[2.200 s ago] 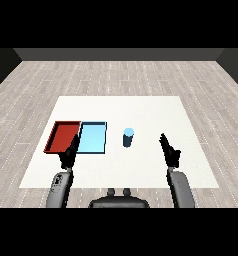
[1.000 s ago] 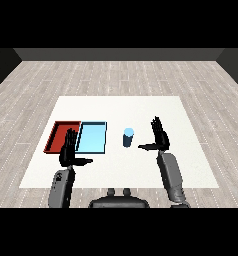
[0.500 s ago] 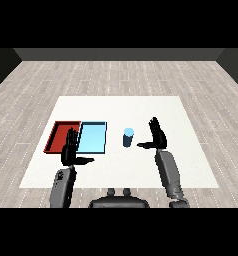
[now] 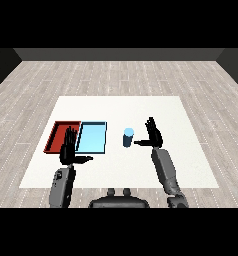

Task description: Pick the blue can and put it in the blue box

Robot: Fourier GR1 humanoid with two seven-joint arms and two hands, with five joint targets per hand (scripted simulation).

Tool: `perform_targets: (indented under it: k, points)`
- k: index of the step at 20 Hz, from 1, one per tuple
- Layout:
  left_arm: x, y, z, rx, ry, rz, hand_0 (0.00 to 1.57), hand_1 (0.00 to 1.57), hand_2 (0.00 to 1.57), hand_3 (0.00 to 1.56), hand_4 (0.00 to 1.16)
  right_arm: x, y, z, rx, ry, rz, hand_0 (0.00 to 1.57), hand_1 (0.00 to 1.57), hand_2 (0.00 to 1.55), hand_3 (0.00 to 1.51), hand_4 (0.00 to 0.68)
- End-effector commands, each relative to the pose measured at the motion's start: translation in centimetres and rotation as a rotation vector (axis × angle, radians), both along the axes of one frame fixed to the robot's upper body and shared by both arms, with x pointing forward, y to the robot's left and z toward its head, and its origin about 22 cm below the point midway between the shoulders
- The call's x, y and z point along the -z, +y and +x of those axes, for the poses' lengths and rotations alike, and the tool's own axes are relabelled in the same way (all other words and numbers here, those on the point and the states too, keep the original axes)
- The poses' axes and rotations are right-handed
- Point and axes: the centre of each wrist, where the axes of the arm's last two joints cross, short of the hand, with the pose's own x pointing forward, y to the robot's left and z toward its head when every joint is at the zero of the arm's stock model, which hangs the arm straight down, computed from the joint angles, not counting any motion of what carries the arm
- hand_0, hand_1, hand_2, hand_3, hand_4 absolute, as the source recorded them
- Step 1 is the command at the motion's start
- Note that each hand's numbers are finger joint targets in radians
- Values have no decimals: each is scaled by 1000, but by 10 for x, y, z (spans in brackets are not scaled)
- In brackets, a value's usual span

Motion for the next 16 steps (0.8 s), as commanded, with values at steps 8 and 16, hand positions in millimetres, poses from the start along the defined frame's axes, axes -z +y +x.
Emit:
perform_targets:
  k: [8,16]
  points:
    - [8,12,-15,0,-21,-35,0,0,0,0,0,17,-3,-16,-9,69,13,0,0,0,0,0]
    - [15,18,-12,-9,-9,-3,0,0,0,0,0,38,39,2,-23,112,24,0,0,0,0,0]
